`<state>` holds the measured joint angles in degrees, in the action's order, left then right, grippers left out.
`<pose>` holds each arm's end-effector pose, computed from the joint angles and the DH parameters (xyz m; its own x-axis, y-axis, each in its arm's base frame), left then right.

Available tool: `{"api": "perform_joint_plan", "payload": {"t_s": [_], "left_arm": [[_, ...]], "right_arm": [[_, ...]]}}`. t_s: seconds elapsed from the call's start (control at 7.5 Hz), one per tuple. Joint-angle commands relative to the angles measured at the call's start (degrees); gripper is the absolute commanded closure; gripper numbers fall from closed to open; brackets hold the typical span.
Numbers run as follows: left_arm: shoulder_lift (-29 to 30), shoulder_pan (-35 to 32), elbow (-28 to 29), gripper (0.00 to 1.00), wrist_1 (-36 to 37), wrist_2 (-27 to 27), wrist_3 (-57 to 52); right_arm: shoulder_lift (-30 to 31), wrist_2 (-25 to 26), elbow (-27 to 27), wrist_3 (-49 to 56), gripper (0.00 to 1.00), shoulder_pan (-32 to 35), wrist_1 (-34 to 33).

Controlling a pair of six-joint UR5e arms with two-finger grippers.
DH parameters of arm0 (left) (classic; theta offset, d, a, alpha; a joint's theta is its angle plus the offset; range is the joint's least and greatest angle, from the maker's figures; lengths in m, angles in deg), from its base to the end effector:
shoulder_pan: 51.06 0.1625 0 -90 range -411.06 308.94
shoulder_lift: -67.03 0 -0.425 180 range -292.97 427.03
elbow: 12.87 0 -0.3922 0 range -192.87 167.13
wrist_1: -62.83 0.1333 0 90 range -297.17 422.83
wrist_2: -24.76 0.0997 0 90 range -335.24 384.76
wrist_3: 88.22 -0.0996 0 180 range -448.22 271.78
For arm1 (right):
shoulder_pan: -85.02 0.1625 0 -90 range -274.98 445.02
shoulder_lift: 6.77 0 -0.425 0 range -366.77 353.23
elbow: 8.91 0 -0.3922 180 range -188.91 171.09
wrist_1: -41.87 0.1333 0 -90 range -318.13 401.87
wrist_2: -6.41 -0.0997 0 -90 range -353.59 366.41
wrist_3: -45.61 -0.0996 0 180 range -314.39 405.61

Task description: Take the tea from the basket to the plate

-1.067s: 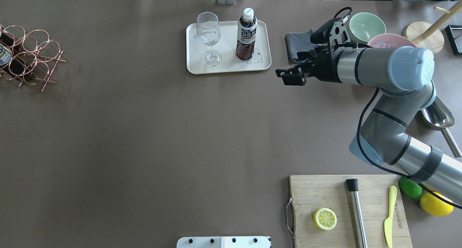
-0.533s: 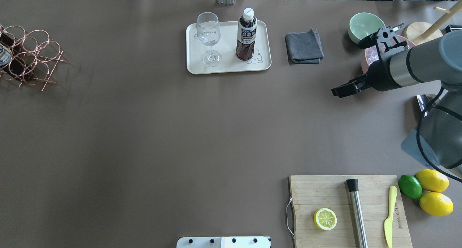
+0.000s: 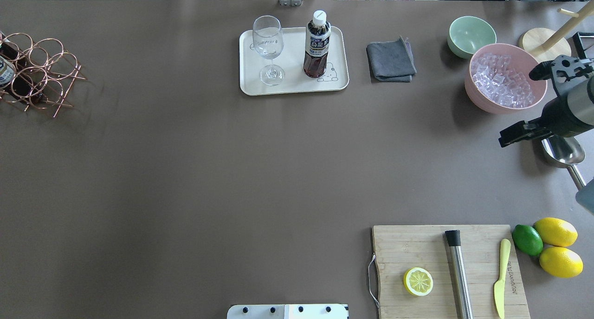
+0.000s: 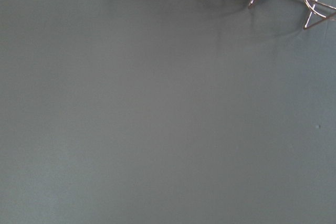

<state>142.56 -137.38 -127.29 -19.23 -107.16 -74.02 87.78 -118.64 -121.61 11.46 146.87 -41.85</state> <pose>-0.0421 -0.3858 0.5768 0.7341 -0.1757 -0.6559 0.1196 0.9843 -0.1298 -0.1516 -0.4445 0.4970 0.7457 -0.0423 0.6649 0.0132 0.9987 0.0487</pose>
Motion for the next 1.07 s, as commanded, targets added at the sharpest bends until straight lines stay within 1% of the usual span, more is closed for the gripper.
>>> {"api": "perform_joint_plan", "payload": {"t_s": [0.0, 0.13, 0.27, 0.4, 0.53, 0.67, 0.93], "left_arm": [[-1.00, 0.01, 0.43, 0.01, -2.30, 0.00, -5.41], [-2.74, 0.01, 0.69, 0.01, -4.93, 0.00, -5.41], [-5.54, 0.10, 1.22, 0.01, -9.91, 0.00, -5.41], [-6.00, 0.10, 2.53, 0.01, -12.92, -0.35, -5.32], [-6.01, 0.01, 2.71, 0.01, -12.86, -2.44, -5.32], [-6.01, -0.16, 2.80, 0.01, -12.86, -2.46, -5.32], [-6.01, -0.08, 2.80, 0.01, -12.95, -2.46, -5.32]], "right_arm": [[4.93, -2.56, 8.34, 8.59, 0.00, 13.60, -1.44], [5.12, -2.92, 10.98, 14.41, 0.00, 17.91, -2.84], [5.12, -5.36, 11.53, 15.16, 0.00, 20.30, -6.33], [5.04, -5.64, 11.36, 15.43, 0.00, 21.55, -6.89], [4.86, -5.73, 11.36, 15.52, 0.00, 21.47, -6.81], [4.86, -5.82, 11.19, 16.39, 0.00, 21.56, -6.37], [5.04, -5.82, 10.66, 28.56, 0.00, 23.04, -6.54]]}}
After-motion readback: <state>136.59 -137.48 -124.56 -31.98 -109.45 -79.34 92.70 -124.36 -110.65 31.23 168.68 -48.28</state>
